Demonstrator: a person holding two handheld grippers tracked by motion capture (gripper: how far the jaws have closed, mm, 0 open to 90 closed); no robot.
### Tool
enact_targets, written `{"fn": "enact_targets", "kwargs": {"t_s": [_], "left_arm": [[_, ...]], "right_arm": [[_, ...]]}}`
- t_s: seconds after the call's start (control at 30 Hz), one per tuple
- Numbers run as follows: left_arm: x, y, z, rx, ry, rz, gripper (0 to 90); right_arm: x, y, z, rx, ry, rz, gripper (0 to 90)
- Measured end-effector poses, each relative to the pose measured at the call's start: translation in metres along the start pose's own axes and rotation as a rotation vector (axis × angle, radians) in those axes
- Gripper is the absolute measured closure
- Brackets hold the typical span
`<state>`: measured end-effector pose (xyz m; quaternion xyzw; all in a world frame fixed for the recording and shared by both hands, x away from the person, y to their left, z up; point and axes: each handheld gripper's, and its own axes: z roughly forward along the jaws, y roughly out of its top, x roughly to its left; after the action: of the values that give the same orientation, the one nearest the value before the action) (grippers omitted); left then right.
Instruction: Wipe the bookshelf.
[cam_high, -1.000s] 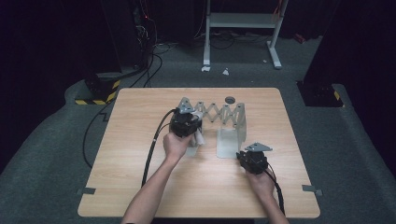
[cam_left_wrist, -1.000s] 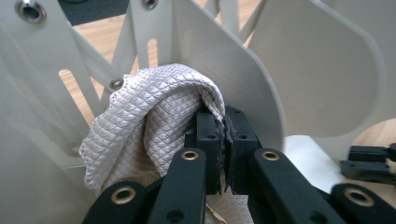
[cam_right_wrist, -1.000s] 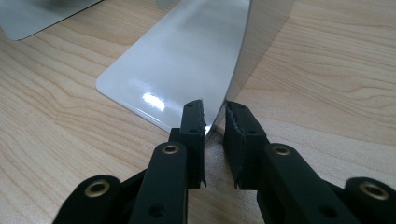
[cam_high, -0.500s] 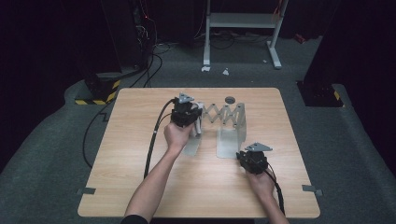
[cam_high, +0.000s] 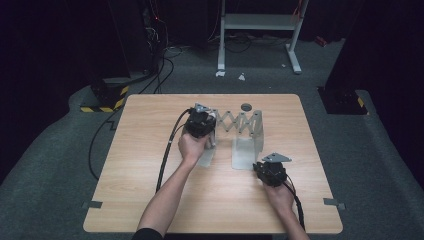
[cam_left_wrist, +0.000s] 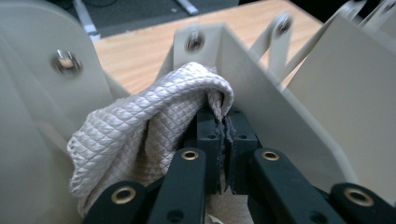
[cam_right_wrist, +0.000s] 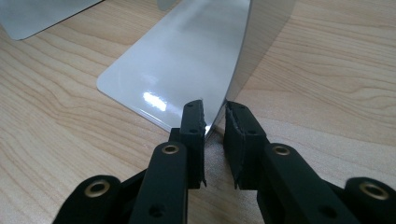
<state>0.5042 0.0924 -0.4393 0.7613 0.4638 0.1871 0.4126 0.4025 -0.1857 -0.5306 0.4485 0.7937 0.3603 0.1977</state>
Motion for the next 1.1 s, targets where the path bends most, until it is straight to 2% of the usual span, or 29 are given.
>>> {"fn": "enact_targets", "kwargs": {"t_s": [0.2,0.43,0.53,0.8,1.1], "left_arm": [[0.001,-0.011,0.011,0.039,0.02,0.003,86.2],[0.002,0.004,-0.009,-0.043,0.024,-0.006,86.2],[0.002,0.01,-0.014,-0.058,0.034,-0.002,86.2],[0.004,0.0,-0.001,-0.018,0.044,-0.018,86.2],[0.003,-0.011,0.014,0.014,0.037,-0.012,86.2]], "right_arm": [[0.0,0.0,0.0,0.0,0.0,0.0,77.7],[0.0,0.0,0.0,0.0,0.0,0.0,77.7],[0.0,0.0,0.0,0.0,0.0,-0.001,77.7],[0.0,0.0,0.0,0.0,-0.001,0.001,77.6],[0.0,0.0,0.0,0.0,-0.002,0.0,77.6]]}}
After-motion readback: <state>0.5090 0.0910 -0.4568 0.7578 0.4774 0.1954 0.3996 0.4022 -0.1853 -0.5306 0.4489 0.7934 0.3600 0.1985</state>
